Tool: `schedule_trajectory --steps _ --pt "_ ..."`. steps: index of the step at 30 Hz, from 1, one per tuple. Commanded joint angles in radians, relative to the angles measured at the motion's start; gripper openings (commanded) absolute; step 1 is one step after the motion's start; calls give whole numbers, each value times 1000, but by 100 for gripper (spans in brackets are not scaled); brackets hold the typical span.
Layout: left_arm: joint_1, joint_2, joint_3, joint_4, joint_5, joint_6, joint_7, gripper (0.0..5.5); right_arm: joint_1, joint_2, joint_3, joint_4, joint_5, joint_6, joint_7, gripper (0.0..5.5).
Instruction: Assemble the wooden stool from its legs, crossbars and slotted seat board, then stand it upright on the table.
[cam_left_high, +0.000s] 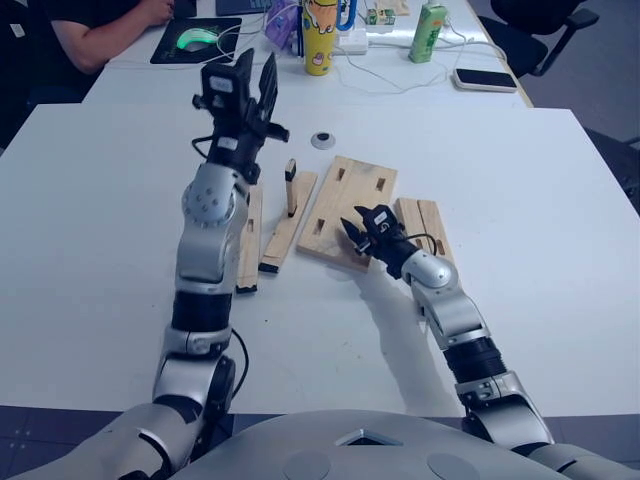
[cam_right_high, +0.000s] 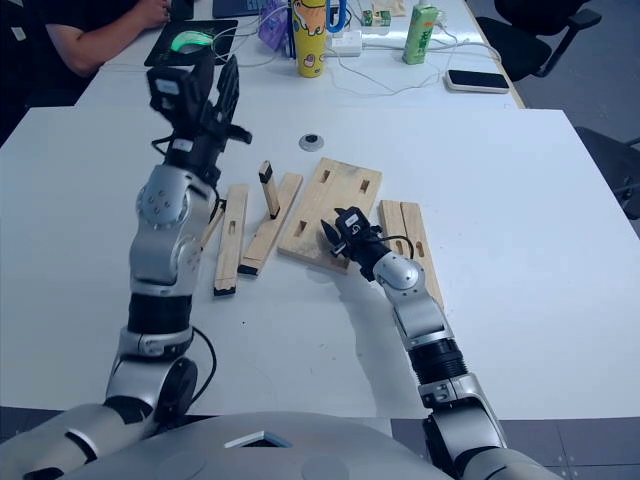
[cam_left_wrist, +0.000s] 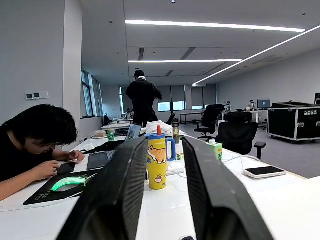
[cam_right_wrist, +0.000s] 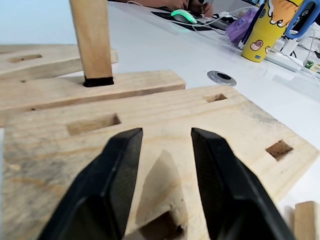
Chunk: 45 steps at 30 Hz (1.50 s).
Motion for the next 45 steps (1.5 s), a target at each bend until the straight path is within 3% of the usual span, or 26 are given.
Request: schedule_trajectory --steps 1,8,21,38,45 --pt "125 -6 -21 -138 -68 111 -36 198 4 -11 -12 11 -3 -8 2 180" --pt "172 -9 -50 -119 -78 174 -46 311 -13 -3 0 28 -4 -14 9 180" --pt "161 -4 -112 47 -8 270 -36 311 -40 13 -6 37 7 -6 16 180" --pt "152 7 -160 20 57 258 -41 54 -31 13 -6 39 -9 0 -8 180" --pt "118 0 -113 2 46 205 -38 42 -44 19 -28 46 4 9 -26 180"
